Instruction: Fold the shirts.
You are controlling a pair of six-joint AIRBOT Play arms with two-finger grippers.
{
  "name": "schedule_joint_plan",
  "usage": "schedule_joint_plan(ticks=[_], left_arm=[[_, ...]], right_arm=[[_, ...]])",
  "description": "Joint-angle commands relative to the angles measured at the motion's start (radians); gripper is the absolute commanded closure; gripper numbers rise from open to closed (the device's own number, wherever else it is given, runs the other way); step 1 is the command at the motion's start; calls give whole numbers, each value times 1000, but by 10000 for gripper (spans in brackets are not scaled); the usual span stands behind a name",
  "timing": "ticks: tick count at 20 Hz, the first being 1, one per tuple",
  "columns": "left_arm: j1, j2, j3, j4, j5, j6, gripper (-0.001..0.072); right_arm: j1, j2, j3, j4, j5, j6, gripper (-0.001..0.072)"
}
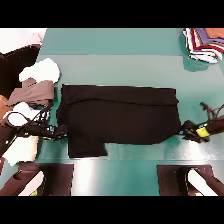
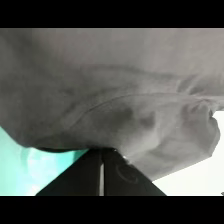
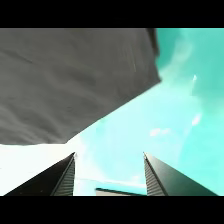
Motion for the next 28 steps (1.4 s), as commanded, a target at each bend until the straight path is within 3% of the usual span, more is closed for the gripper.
schedule_joint_plan(ticks=[1, 6, 7, 9, 10, 14, 16, 19, 21, 24, 28], left_arm=[[1, 1, 18, -4, 1, 3, 683], [1, 1, 19, -1, 2, 12, 683], [1, 1, 24, 0, -10, 28, 684], [1, 3, 58, 29, -55, 37, 685], [1, 3, 78, 52, -82, 37, 685], [1, 56, 117, 90, -162, 26, 686], [1, 146, 117, 96, -203, -16, 686], [1, 297, 123, 74, -383, -101, 685], [1, 353, 156, 50, -433, -151, 685], [1, 323, 247, 48, -354, -146, 685], [-10, 134, 307, 39, -144, -40, 685]], right_arm=[[32, -11, -158, 119, -150, 0, 228], [202, -106, -109, 187, -270, 0, 301], [222, -115, -88, 186, -269, 0, 443], [245, -120, -48, 174, -246, 0, 659], [251, -117, -28, 151, -210, 0, 696], [249, 7, 6, 32, -64, 3, 697], [249, 110, 7, -23, 26, 8, 697], [249, 248, 8, -77, 170, 58, 698], [249, 325, 30, -76, 189, 106, 699], [249, 303, 127, -77, 151, 108, 699], [277, 87, 254, -76, 48, 65, 699]])
